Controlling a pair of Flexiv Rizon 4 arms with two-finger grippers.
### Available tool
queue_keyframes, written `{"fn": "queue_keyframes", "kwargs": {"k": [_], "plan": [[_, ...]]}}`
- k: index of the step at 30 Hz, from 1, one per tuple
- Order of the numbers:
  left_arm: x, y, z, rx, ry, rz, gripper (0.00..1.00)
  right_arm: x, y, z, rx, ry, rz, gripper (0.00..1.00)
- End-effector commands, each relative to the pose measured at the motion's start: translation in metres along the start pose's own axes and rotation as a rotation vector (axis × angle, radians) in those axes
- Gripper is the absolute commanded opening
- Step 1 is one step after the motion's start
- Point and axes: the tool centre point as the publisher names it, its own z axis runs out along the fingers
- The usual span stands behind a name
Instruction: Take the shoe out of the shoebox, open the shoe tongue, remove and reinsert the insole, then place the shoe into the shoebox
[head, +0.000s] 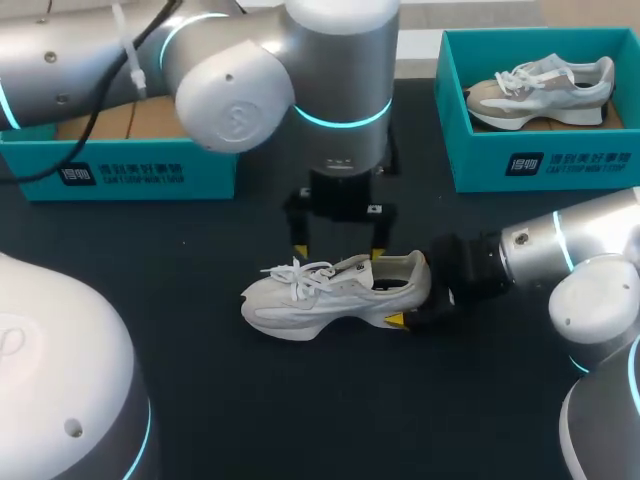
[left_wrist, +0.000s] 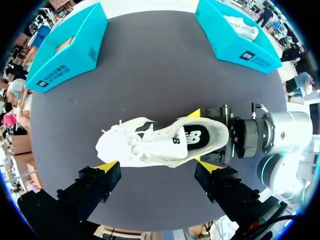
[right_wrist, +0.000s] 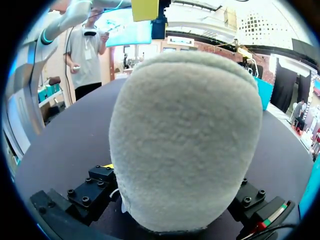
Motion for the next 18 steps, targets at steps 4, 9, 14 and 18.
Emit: {"fn": "queue_keyframes", "kwargs": {"k": [4, 9, 14, 18], "plan": [[0.002, -0.001, 0.0, -0.003, -0.005, 0.0, 1.0, -0.001, -0.001, 0.002, 0.003, -0.002, 0.0, 0.0], [0.004, -0.002, 0.003, -0.007, -0.009, 0.003, 1.0, -0.001, -0.001, 0.002, 0.003, -0.002, 0.0, 0.0], [0.011, -0.011, 0.016, -0.046, -0.016, 0.02, 1.0, -0.001, -0.001, 0.002, 0.003, -0.002, 0.0, 0.0], [0.016, -0.018, 0.026, -0.071, -0.027, 0.02, 1.0, -0.001, -0.001, 0.002, 0.003, -0.002, 0.0, 0.0]]}}
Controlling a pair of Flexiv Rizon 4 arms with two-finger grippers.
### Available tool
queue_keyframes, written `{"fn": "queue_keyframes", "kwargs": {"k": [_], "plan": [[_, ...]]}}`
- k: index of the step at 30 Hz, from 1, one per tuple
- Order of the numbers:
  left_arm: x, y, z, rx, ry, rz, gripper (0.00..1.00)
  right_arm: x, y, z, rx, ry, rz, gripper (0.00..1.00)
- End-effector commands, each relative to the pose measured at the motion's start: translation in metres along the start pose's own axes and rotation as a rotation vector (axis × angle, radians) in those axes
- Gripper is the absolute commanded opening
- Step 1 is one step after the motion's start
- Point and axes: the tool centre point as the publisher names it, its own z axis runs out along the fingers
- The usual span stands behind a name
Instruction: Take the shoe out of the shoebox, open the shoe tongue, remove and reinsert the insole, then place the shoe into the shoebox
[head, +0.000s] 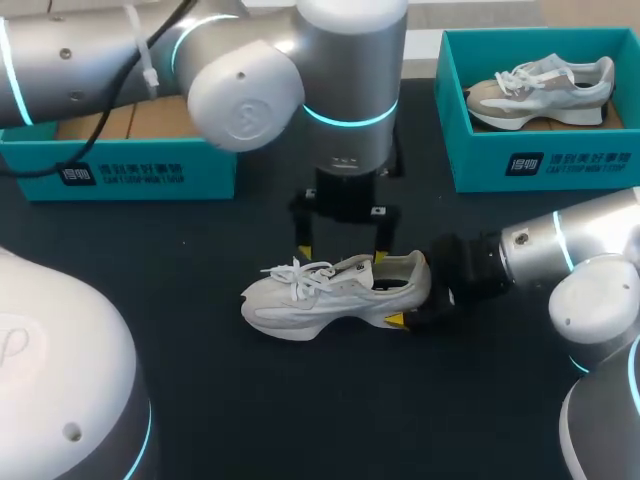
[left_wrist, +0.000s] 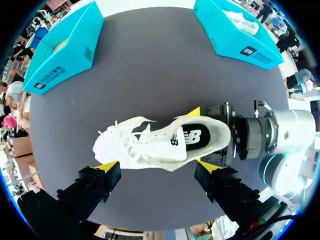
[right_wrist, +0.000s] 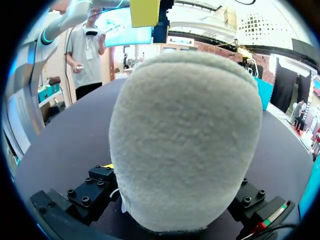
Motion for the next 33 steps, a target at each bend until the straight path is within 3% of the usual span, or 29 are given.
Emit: {"fn": "queue_keyframes", "kwargs": {"k": [1, 14, 33], "plan": [[0.013, -0.014, 0.015, -0.038, -0.022, -0.003, 1.0, -0.001, -0.001, 0.002, 0.002, -0.001, 0.0, 0.0], [0.025, -0.019, 0.045, -0.065, -0.099, -0.033, 1.0, -0.001, -0.001, 0.002, 0.002, -0.001, 0.0, 0.0], [0.012, -0.013, 0.073, -0.071, -0.197, -0.091, 1.0, -0.001, -0.001, 0.002, 0.002, -0.001, 0.0, 0.0]]}}
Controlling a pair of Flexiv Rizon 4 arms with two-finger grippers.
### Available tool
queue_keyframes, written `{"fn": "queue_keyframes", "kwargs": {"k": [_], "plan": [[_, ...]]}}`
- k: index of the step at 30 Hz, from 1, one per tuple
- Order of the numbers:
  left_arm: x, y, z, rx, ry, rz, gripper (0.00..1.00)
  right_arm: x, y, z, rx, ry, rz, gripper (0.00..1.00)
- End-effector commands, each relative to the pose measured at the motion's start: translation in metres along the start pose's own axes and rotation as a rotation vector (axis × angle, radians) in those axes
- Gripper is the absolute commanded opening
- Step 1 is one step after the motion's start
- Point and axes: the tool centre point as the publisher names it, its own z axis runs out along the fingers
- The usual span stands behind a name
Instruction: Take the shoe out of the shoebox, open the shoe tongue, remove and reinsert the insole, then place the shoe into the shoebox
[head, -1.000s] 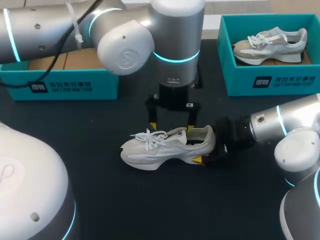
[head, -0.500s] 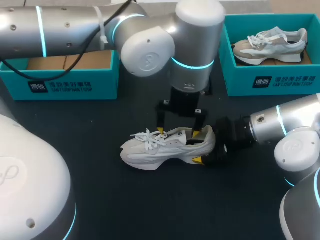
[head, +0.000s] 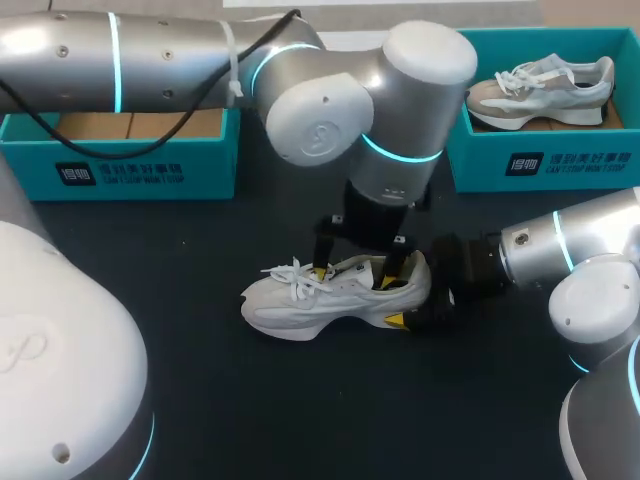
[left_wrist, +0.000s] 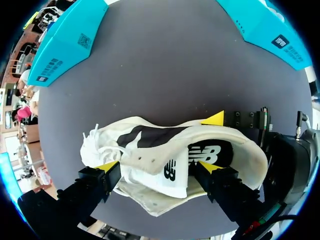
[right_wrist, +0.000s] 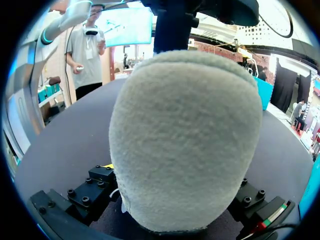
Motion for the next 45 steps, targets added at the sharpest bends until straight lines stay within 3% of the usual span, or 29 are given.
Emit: {"fn": "queue_keyframes", "kwargs": {"k": [1, 13, 25, 27, 29, 35, 45], "plan": [[-0.001, -0.004, 0.005, -0.003, -0.015, -0.014, 1.0, -0.001, -0.001, 0.002, 0.003, -0.002, 0.0, 0.0], [-0.028, -0.007, 0.003, -0.024, -0.037, -0.069, 1.0, -0.001, -0.001, 0.002, 0.003, -0.002, 0.0, 0.0], [-0.042, -0.001, -0.016, -0.066, 0.014, -0.056, 1.0, -0.001, -0.001, 0.002, 0.003, -0.002, 0.0, 0.0], [-0.043, 0.0, -0.017, -0.075, 0.018, -0.048, 0.6, -0.001, -0.001, 0.002, 0.003, -0.002, 0.0, 0.0], [-0.045, 0.001, -0.019, -0.079, 0.021, -0.041, 0.42, -0.001, -0.001, 0.002, 0.003, -0.002, 0.0, 0.0], [-0.052, 0.01, -0.026, -0.093, 0.048, 0.018, 0.02, -0.001, -0.001, 0.002, 0.003, -0.002, 0.0, 0.0], [-0.069, 0.011, -0.033, -0.138, 0.099, 0.042, 0.0, -0.001, -0.001, 0.002, 0.003, -0.002, 0.0, 0.0]]}}
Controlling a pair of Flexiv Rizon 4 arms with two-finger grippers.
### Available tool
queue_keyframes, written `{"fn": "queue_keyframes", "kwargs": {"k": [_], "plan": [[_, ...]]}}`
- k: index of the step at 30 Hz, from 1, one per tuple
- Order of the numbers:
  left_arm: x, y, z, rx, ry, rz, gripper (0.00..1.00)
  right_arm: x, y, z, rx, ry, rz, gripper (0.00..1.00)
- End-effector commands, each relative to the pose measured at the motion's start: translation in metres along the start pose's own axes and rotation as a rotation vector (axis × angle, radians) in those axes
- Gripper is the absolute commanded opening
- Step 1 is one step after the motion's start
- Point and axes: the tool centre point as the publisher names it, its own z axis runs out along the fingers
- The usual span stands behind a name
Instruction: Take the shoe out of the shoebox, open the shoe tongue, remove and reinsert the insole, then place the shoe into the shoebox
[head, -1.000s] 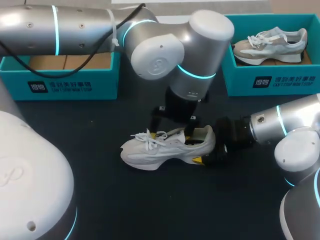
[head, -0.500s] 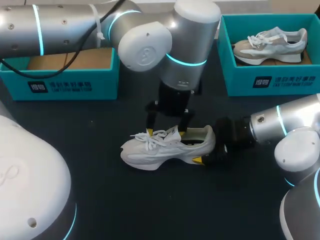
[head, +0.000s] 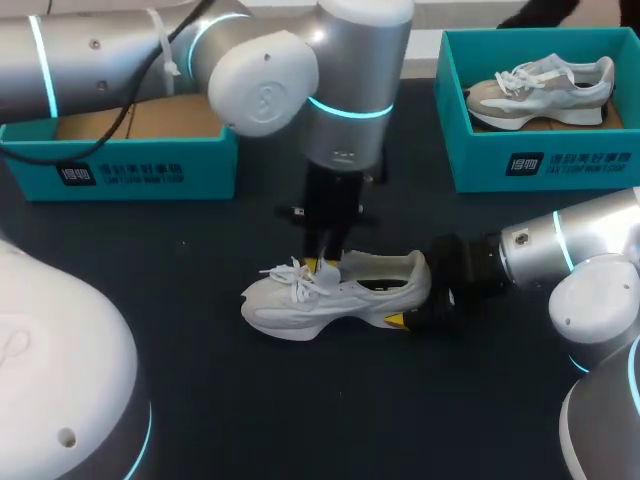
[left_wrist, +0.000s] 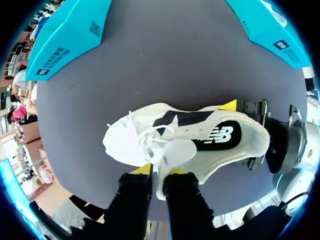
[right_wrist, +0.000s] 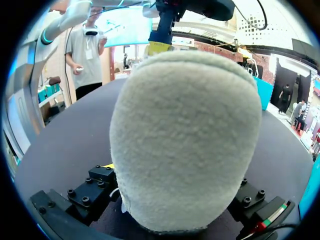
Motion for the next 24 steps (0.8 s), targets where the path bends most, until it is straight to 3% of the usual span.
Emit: {"fn": "queue_keyframes", "kwargs": {"k": [1, 9, 24], "plan": [[-0.016, 0.0, -0.006, -0.01, 0.047, 0.015, 0.0, -0.001, -0.001, 0.002, 0.003, -0.002, 0.0, 0.0], [-0.046, -0.004, -0.006, -0.015, 0.069, 0.061, 0.0, -0.001, -0.001, 0.002, 0.003, -0.002, 0.0, 0.0], [-0.072, -0.021, 0.041, -0.033, -0.022, -0.089, 0.0, -0.001, -0.001, 0.002, 0.003, -0.002, 0.0, 0.0]]}}
